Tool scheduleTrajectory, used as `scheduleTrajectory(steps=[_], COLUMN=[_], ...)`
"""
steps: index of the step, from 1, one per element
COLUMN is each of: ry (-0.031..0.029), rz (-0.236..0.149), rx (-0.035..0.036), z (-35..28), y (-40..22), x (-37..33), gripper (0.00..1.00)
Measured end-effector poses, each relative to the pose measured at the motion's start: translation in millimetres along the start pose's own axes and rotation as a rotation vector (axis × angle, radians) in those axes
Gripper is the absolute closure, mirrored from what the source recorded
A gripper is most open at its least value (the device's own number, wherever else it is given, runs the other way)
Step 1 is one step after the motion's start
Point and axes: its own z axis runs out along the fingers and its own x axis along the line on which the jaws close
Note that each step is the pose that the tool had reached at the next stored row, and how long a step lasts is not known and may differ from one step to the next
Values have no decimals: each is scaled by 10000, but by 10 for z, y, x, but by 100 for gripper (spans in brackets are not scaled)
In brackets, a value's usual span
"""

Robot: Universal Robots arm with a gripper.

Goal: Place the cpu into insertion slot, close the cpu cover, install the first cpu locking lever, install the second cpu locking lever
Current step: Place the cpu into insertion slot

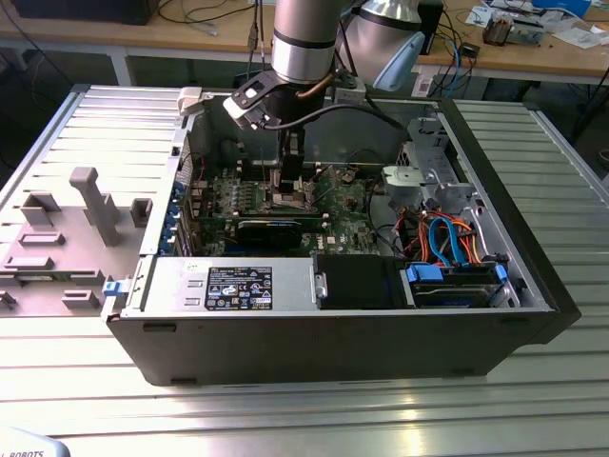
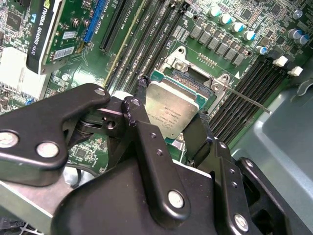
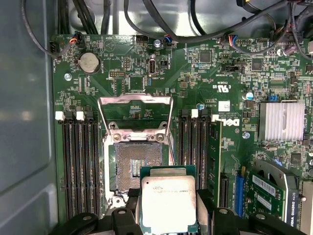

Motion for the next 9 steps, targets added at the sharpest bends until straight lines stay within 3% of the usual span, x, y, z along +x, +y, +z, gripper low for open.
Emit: scheduleTrajectory(steps=[9], ry=[7], rz=[84], rx=[5], z=[1], y=[0], x=[0], gripper=[45])
